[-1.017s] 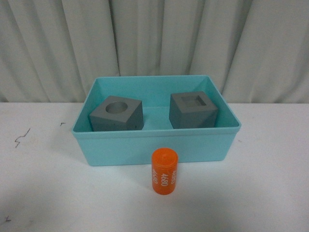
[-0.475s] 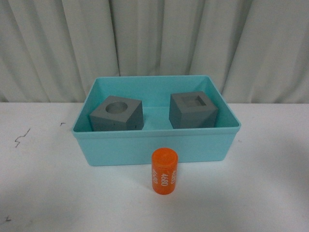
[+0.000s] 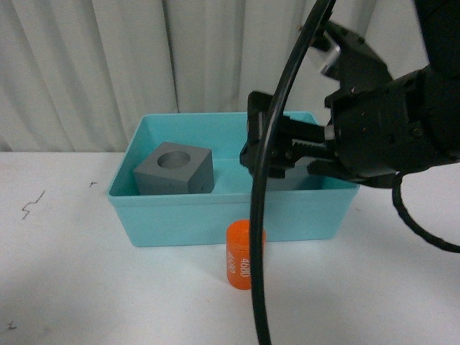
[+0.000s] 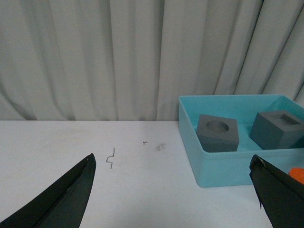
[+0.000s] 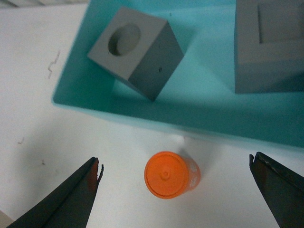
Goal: Place gray and orange parts in blue box
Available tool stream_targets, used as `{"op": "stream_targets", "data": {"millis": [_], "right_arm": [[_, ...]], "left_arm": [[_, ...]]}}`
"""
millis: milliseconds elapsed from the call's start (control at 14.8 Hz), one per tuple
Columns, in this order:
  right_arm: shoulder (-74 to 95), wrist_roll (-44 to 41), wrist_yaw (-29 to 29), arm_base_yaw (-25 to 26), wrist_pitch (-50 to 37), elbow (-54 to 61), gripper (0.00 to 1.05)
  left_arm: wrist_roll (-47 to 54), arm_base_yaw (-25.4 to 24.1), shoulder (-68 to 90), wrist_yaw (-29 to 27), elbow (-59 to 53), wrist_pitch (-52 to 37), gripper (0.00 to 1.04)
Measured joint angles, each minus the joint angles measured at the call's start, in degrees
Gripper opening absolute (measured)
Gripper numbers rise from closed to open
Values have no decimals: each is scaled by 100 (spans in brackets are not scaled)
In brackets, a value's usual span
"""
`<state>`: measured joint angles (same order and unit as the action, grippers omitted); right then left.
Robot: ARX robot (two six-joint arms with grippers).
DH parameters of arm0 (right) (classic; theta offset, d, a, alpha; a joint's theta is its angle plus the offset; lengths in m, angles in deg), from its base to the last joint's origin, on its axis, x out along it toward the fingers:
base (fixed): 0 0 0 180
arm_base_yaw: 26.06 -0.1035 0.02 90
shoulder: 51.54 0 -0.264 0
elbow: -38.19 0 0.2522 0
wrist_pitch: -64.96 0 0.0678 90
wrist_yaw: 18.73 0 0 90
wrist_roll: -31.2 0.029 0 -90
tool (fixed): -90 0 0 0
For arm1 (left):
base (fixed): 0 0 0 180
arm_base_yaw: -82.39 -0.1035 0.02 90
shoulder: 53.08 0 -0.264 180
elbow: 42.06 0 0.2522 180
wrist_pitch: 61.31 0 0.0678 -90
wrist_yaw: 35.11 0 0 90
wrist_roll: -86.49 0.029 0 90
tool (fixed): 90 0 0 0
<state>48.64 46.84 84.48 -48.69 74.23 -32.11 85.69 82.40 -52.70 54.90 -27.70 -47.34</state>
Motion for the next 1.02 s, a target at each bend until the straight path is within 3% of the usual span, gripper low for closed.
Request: {"op": "stream_targets", "data": {"millis": [271, 1017], "right_arm": [[737, -103, 31, -190, 647, -402, 98], [1604, -870, -136, -402, 874, -953, 98]], "left_arm": [[0, 0, -2, 0, 0, -2, 98], [0, 0, -2, 0, 0, 0, 98]]}}
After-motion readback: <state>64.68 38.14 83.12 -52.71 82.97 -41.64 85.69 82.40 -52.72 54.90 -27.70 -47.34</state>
